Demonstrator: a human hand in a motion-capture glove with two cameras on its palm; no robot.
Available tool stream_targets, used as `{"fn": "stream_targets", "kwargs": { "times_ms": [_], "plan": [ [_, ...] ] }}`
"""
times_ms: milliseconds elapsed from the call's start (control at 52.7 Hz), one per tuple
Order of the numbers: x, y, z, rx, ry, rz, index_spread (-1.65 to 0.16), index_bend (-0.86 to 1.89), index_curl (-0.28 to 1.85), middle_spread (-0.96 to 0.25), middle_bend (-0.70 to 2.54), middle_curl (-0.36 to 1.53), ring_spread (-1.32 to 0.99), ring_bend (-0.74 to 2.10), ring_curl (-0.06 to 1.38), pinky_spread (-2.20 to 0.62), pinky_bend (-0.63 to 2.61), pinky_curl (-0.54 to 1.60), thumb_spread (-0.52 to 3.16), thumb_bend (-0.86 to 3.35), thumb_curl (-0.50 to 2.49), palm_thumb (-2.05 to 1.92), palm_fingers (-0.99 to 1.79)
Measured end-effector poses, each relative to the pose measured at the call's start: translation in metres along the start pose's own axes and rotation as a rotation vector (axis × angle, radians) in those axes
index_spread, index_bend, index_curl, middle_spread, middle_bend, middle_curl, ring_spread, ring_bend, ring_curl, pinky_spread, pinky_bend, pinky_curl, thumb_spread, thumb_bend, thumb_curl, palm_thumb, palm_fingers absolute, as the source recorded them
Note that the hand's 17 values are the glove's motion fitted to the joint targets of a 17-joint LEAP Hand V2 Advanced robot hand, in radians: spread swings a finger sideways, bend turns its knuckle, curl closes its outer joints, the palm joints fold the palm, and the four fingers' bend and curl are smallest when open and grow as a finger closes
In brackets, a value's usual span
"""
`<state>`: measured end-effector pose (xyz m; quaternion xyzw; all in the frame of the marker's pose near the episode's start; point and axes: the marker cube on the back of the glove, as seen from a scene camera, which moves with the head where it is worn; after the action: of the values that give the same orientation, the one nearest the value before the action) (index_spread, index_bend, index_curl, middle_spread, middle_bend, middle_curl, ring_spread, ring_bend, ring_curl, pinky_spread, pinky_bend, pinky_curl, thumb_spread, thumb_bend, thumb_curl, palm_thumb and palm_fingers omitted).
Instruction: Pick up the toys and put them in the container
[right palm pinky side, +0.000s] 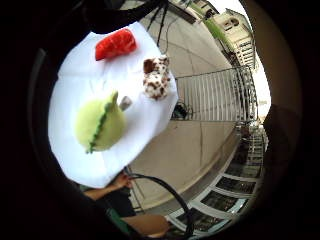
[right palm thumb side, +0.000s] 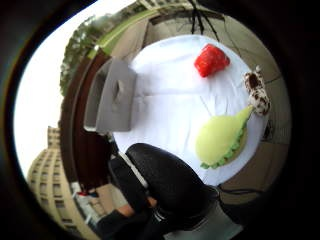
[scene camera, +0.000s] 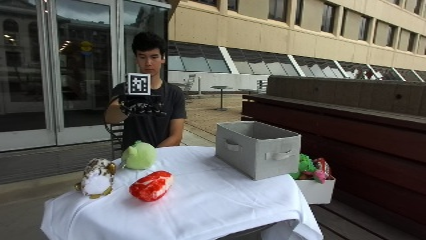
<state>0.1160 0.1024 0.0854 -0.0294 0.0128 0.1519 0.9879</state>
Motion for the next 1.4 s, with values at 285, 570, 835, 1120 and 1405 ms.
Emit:
{"fn": "stream_targets", "kwargs": {
  "times_ms": [285,570,835,1120,1405],
  "plan": [
    [0.019,0.007,0.095,-0.071,-0.011,-0.133,-0.29,0.07,0.22,-0.14,0.15,0.30,-0.23,0.19,0.24,0.01,1.00,0.43,0.94,-0.11,0.09,-0.15,-0.09],
    [0.034,0.016,0.150,-0.306,-0.039,-0.144,-0.31,0.09,0.18,-0.11,0.12,0.26,-0.07,0.22,0.27,0.03,1.30,0.48,0.92,-0.06,0.15,-0.06,-0.14],
    [0.034,0.031,0.163,-0.462,0.020,-0.156,-0.30,0.02,0.13,-0.05,0.09,0.18,-0.12,0.85,0.44,-0.30,1.55,0.47,1.11,0.10,0.24,0.25,0.15],
    [0.028,0.034,0.155,-0.305,0.020,-0.118,-0.29,0.11,0.03,-0.21,0.68,0.38,-0.41,1.31,0.54,-0.52,1.36,0.35,0.92,0.42,0.47,0.90,0.75],
    [0.034,0.005,0.142,-0.169,-0.116,-0.031,-0.26,0.57,0.20,-0.28,1.03,0.52,-0.39,1.15,0.47,-0.56,0.84,0.25,1.14,0.81,0.63,1.12,1.31]
  ]
}}
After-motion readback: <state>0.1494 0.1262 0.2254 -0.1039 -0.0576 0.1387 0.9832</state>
